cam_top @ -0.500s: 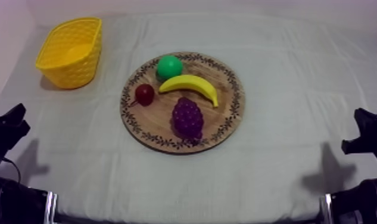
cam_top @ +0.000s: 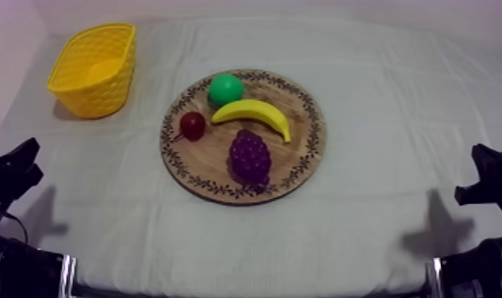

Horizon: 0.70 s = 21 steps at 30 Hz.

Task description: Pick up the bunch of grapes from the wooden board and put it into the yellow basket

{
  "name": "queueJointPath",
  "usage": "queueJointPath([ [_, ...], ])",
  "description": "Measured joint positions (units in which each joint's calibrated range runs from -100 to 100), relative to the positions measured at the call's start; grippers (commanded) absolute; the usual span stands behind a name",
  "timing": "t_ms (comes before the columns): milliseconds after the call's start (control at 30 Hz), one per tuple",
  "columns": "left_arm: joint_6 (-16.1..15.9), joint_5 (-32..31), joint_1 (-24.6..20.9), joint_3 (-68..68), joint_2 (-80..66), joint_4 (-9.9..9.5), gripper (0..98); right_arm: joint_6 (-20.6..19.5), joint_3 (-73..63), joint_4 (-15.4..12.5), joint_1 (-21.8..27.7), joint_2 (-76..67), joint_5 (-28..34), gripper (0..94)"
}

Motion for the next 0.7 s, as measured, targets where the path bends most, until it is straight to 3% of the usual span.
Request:
queueJointPath([
  [400,0.47,0.0,10.3,0.0,0.13,0.0,0.0,0.0,0.0,0.0,0.0,0.0,0.0,0.3],
  [700,-0.43,-1.05,12.86,-0.94,7.56,-1.86,0.0,0.03,0.0,0.0,0.0,0.0,0.0,0.3],
])
